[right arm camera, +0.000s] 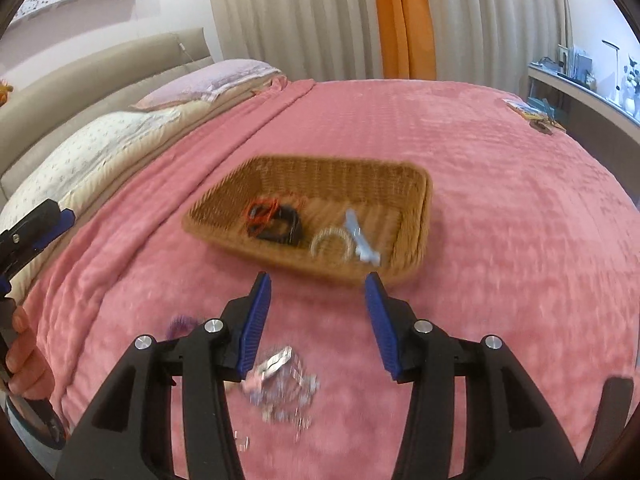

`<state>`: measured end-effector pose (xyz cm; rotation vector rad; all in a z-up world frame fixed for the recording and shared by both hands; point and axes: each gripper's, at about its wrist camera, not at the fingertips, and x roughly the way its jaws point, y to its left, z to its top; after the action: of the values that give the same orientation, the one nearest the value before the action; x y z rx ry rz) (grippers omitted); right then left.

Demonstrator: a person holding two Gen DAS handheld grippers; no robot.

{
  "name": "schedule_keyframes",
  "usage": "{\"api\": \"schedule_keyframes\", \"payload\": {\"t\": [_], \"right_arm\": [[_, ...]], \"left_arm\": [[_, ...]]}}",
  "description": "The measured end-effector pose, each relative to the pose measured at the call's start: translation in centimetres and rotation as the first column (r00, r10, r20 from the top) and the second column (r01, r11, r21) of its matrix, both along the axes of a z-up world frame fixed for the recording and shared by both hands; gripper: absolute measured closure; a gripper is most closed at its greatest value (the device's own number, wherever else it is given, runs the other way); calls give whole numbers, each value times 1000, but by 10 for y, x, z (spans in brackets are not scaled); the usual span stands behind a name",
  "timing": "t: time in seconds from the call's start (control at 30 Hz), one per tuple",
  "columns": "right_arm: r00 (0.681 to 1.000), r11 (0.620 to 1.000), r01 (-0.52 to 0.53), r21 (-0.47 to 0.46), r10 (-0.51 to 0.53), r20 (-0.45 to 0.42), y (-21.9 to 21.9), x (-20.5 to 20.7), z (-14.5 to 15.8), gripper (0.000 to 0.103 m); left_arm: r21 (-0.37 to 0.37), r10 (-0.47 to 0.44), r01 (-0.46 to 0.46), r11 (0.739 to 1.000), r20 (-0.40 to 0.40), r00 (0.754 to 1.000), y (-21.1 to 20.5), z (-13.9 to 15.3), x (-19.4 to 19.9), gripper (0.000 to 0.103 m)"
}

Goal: Organize jewelry
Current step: 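Grasp the purple coil bracelet with the left tool while the right tool grasps the keyring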

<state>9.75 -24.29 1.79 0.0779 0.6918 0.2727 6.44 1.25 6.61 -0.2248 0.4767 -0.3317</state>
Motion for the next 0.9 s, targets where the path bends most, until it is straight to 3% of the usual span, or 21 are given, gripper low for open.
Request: {"api": "schedule_keyframes", "payload": {"t": [0.17, 0.33, 0.47, 0.6, 0.9], "right_arm": [[998, 999, -48, 15, 49, -44, 10, -28, -28, 58], [990, 995, -103, -9, 102, -95, 33, -54, -58, 58], [984, 991, -126, -52, 118, -130, 52, -60, -77, 58], [986, 987, -136, -89, 125, -114, 61, -65, -77, 58], [981, 978, -159, -137, 141, -133, 68, -63, -88, 58]], "left_arm": [[19, 21, -20, 1000, -57, 998, 1, -30, -6, 24], [60, 33, -25, 998, -141, 990, 5, -57, 7, 31], [74, 33, -14, 997, -257, 966, 11, -87, 25, 48], [59, 0, 21, 998, -342, 940, 12, -109, 36, 50], [103, 7, 35, 994, -384, 923, 1, -124, 36, 53]]}}
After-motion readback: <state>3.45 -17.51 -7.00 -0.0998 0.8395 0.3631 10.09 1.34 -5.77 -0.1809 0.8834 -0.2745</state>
